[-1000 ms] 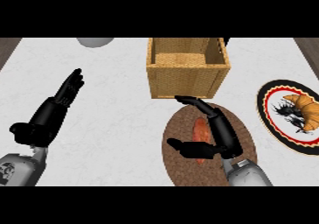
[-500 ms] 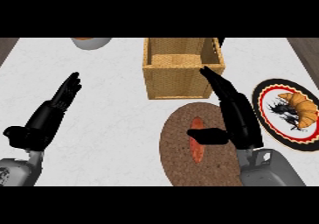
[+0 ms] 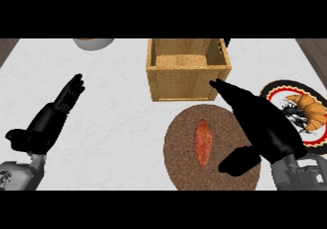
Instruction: Pick the sweet potato from the placemat and place it in the basket
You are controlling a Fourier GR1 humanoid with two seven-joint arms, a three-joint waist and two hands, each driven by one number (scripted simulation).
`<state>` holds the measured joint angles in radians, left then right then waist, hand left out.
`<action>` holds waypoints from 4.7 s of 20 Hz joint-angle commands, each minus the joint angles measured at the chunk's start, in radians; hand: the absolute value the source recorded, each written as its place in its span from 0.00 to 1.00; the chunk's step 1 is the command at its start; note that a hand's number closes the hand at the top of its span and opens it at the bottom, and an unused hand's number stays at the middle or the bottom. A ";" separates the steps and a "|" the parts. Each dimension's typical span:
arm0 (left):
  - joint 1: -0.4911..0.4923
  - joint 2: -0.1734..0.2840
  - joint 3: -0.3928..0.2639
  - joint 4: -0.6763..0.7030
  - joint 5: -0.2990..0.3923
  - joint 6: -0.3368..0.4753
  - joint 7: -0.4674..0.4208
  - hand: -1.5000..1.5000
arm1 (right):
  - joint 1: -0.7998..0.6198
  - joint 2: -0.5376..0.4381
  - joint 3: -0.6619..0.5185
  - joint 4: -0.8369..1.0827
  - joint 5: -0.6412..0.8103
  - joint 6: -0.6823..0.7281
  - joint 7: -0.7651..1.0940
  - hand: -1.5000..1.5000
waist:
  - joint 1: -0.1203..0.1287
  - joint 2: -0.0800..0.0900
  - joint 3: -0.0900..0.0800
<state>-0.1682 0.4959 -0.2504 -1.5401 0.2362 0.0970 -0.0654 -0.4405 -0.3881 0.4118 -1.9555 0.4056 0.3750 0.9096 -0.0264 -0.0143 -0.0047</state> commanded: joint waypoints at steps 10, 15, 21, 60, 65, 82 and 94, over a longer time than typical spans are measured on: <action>0.005 -0.019 0.035 -0.030 -0.009 -0.047 0.020 0.50 | 0.031 -0.142 -0.181 -0.321 -0.395 0.180 0.359 0.00 | 0.017 0.008 0.003; 0.011 -0.037 0.047 -0.070 -0.033 -0.051 0.063 0.50 | 0.106 -0.090 -0.141 -0.204 -0.216 0.088 0.165 0.00 | 0.031 0.013 0.005; 0.039 -0.070 0.055 -0.057 -0.062 -0.081 0.043 0.50 | 0.287 -0.002 -0.064 -0.220 0.003 -0.002 0.009 0.00 | 0.025 0.014 0.005; 0.006 -0.256 0.254 -0.098 -0.235 -0.261 0.136 0.50 | 0.345 0.286 -0.017 0.174 0.447 -0.068 -0.358 0.00 | 0.027 0.014 0.005; 0.005 -0.279 0.260 -0.077 -0.273 -0.273 0.110 0.50 | 0.307 0.307 -0.077 0.251 0.456 -0.074 -0.395 0.00 | 0.026 0.014 0.005; -0.056 -0.316 0.304 0.030 -0.306 -0.288 0.052 0.50 | 0.354 0.359 -0.051 0.403 0.518 -0.083 -0.457 0.00 | 0.022 0.014 0.005; -0.044 -0.311 0.317 0.000 -0.308 -0.313 0.075 0.50 | 0.255 0.277 -0.047 0.510 0.567 -0.027 -0.605 1.00 | 0.023 0.015 0.005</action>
<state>-0.1643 0.1832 0.0512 -1.6003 -0.0662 -0.2183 0.0255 -0.1897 -0.0670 0.3375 -1.4574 0.9582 0.3090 0.3611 -0.0003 -0.0111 -0.0080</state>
